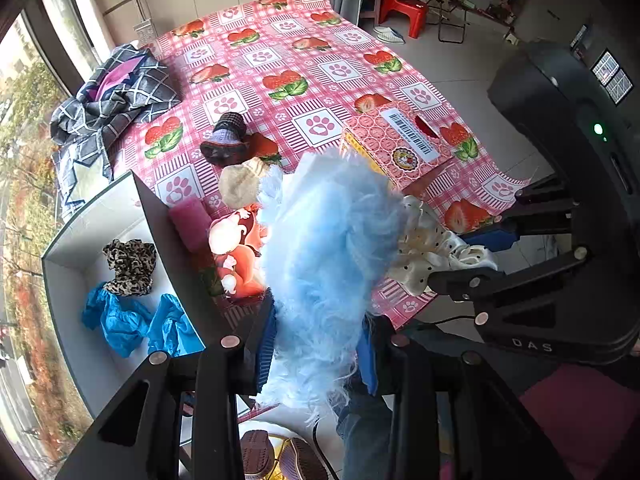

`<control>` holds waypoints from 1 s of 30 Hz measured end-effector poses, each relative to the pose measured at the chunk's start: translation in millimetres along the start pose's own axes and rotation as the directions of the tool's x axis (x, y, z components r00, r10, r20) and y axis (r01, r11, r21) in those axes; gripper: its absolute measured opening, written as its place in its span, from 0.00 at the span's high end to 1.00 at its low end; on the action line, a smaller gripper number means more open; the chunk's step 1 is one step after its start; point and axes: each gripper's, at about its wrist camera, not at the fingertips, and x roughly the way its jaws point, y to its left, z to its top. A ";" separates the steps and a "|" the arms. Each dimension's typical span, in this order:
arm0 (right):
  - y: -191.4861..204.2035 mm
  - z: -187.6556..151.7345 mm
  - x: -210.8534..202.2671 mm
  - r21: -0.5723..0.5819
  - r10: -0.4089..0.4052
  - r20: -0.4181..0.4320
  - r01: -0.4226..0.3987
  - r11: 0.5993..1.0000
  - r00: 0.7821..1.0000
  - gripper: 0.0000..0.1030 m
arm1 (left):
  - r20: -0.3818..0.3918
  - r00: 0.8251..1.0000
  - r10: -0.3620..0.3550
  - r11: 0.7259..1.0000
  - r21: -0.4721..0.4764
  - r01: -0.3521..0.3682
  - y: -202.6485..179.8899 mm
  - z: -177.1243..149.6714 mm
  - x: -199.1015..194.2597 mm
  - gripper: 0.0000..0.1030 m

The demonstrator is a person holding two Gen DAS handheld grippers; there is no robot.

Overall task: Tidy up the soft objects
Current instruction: 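Carry the fluffy puff and polka-dot scrunchie in both tools over the box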

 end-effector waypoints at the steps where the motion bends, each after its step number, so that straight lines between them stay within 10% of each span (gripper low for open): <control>1: 3.7 3.0 -0.2 -0.013 -0.001 -0.001 0.001 1.000 1.000 0.71 | 0.004 1.000 0.005 1.000 -0.012 -0.005 3.2 -1.6 -1.8 0.63; 30: 95.1 70.4 3.8 -0.338 0.004 -0.007 -0.006 0.941 1.000 0.71 | 0.040 0.983 0.181 0.904 -0.400 -0.150 101.2 -54.6 -38.8 0.63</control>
